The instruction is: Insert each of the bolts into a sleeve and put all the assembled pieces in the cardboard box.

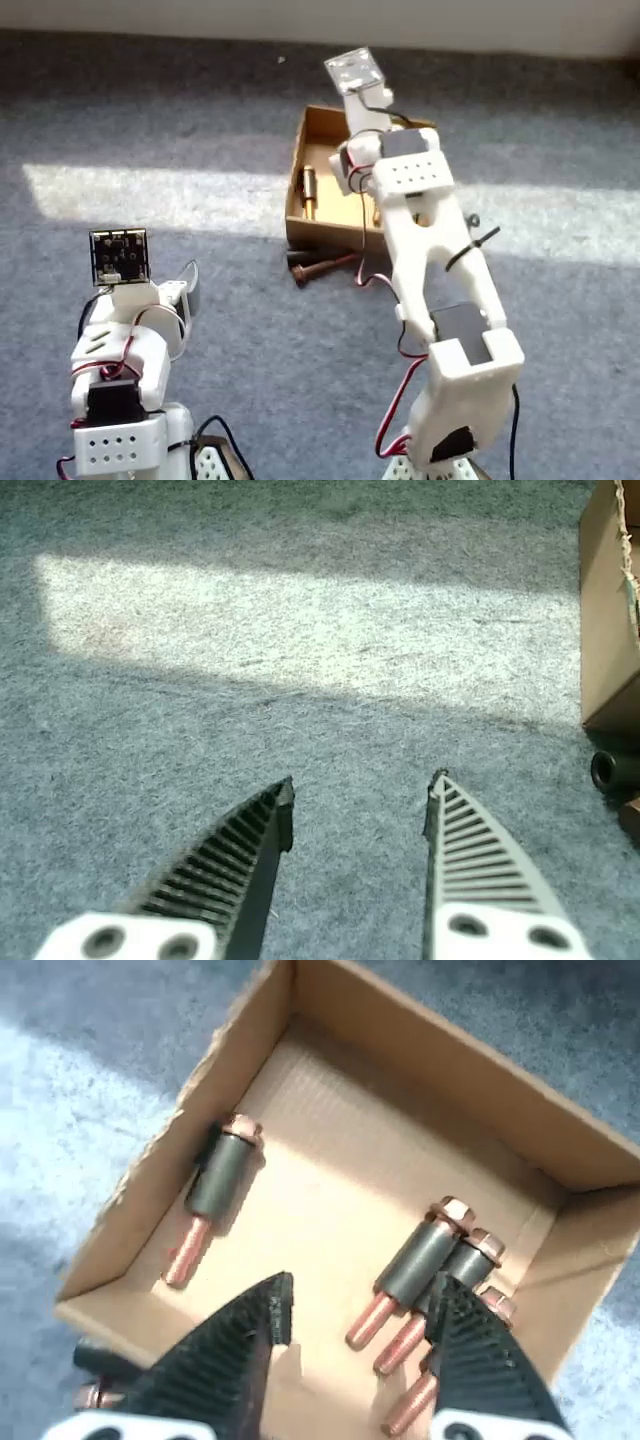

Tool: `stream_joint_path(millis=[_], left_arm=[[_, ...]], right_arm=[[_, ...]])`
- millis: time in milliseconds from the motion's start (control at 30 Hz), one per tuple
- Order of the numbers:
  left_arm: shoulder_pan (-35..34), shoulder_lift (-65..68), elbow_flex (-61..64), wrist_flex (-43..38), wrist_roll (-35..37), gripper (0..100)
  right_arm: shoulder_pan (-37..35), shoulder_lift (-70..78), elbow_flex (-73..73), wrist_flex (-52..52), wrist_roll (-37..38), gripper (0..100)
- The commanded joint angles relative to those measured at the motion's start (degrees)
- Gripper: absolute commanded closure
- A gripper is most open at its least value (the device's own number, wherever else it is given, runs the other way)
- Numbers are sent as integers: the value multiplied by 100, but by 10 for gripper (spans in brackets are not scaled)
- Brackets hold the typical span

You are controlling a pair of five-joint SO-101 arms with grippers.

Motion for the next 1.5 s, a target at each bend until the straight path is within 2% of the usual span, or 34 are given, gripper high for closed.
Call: stream_joint_path(millis=[0, 67, 167, 300, 433, 1233, 1467], left_arm=[[-40, -48, -57, -132, 0, 776], [-40, -48, -57, -132, 0, 776], [-40, -48, -57, -132, 0, 776], [-40, -48, -57, -132, 0, 776], [-40, -48, -57, -132, 0, 776], [-40, -48, -57, -141, -9, 776], [-40, -48, -57, -141, -9, 776]], right_arm=[[-435, -567, -338, 884, 1002, 816], [-690, -611, -330, 1446, 1574, 824], [-1042, -611, -330, 1947, 1741, 824], [-1455, -462, -312, 2053, 1802, 824], [-1701, 224, -356, 1938, 2242, 824], [-1525, 3196, -2501, 1692, 2268, 827], [-1385, 3284, -2554, 1701, 2268, 996]])
